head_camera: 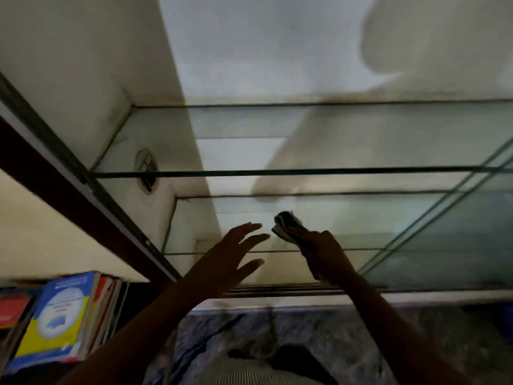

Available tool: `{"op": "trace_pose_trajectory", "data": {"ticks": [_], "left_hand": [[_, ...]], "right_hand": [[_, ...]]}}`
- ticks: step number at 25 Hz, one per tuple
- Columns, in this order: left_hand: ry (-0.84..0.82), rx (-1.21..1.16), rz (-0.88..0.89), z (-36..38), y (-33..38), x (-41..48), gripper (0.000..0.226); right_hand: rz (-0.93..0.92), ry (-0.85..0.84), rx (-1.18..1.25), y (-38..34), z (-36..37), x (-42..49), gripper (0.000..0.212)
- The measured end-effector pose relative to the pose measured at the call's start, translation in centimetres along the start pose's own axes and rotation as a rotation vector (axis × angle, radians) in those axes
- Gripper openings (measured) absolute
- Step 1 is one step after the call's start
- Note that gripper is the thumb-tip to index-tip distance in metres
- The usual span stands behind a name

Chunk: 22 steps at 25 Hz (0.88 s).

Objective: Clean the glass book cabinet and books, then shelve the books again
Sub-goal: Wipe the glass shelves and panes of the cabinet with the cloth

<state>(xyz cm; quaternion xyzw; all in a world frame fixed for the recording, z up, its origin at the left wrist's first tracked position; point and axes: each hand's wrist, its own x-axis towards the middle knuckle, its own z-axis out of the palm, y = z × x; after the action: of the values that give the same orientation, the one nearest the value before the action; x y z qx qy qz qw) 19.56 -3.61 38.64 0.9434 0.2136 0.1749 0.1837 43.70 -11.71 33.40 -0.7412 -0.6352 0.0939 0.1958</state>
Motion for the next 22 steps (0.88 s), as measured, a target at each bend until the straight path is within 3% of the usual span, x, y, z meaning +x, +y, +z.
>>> {"op": "trace_pose_trajectory", "data": {"ticks": [5, 9, 12, 15, 16, 19, 22], "left_hand": [[0.22, 0.077, 0.451, -9.6, 7.8, 6.8, 0.04], [0.462, 0.273, 0.656, -17.4, 12.1, 13.1, 0.037], [0.606, 0.489, 0.76, -22.6, 15.2, 16.2, 0.042], [0.741, 0.665, 0.736, -27.2, 16.4, 19.6, 0.045], [0.741, 0.717, 0.711, -28.4, 16.5, 20.7, 0.047], [0.577, 0.832, 0.589, -31.0, 16.4, 23.6, 0.051], [0.435, 0.814, 0.553, -32.2, 15.9, 24.5, 0.045]], "right_hand": [[-0.062, 0.312, 0.247, -4.2, -13.6, -6.8, 0.036], [-0.153, 0.487, 0.439, -9.4, -22.2, -6.5, 0.037], [-0.212, 0.672, 0.455, -11.8, -27.3, -5.5, 0.045], [-0.287, 0.825, 0.355, -13.6, -32.2, -5.2, 0.033], [-0.285, 0.851, 0.351, -13.9, -33.8, -5.0, 0.028], [-0.216, 0.94, 0.299, -14.6, -39.2, -3.7, 0.05], [-0.112, 1.009, 0.143, -14.6, -44.2, -1.1, 0.04]]}}
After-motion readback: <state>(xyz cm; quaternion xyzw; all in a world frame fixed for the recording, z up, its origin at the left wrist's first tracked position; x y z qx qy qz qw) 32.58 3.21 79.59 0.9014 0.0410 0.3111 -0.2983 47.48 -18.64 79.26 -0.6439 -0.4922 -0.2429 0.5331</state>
